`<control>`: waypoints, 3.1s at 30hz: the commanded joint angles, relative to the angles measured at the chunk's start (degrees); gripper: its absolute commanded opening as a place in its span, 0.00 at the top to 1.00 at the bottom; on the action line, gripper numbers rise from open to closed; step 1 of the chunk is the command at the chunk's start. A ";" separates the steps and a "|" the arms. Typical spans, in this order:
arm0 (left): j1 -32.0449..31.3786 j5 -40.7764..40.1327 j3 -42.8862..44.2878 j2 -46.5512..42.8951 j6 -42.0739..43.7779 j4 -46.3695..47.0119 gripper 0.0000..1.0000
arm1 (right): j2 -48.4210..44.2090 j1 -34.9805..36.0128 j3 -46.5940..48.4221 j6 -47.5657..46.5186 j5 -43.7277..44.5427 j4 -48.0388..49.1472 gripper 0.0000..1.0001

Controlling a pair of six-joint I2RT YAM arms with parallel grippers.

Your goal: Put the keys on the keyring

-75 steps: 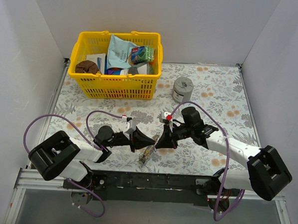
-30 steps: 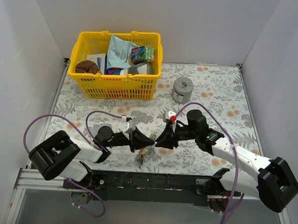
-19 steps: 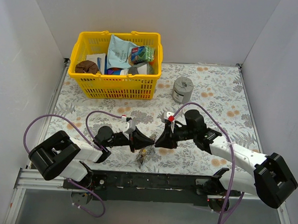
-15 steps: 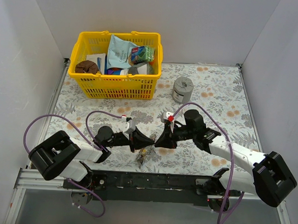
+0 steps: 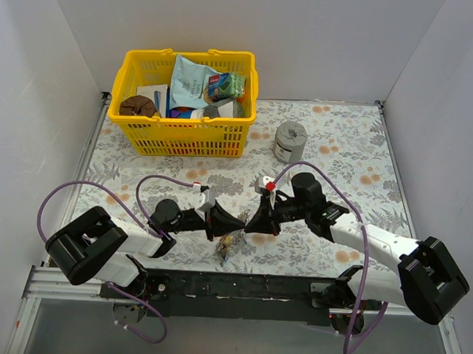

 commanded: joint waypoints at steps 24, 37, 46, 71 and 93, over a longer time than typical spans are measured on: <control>-0.17 6.25 17.64 -10.39 38.70 -54.69 0.46 | 9.80 0.56 18.15 -18.71 10.53 -37.00 0.99; -0.17 14.52 17.39 -3.79 36.86 -46.62 0.56 | 6.29 2.58 17.28 -19.95 13.53 -35.52 0.99; -0.17 16.37 16.42 -0.80 33.69 -40.28 0.77 | 4.09 2.58 15.52 -18.45 10.01 -30.86 0.99; -0.17 15.22 17.29 0.08 35.98 -44.77 0.95 | 3.47 2.58 16.22 -18.45 10.10 -30.24 0.99; 0.36 5.13 5.45 -0.01 17.01 -12.97 1.00 | -3.56 1.79 10.25 -10.90 17.57 -22.07 0.64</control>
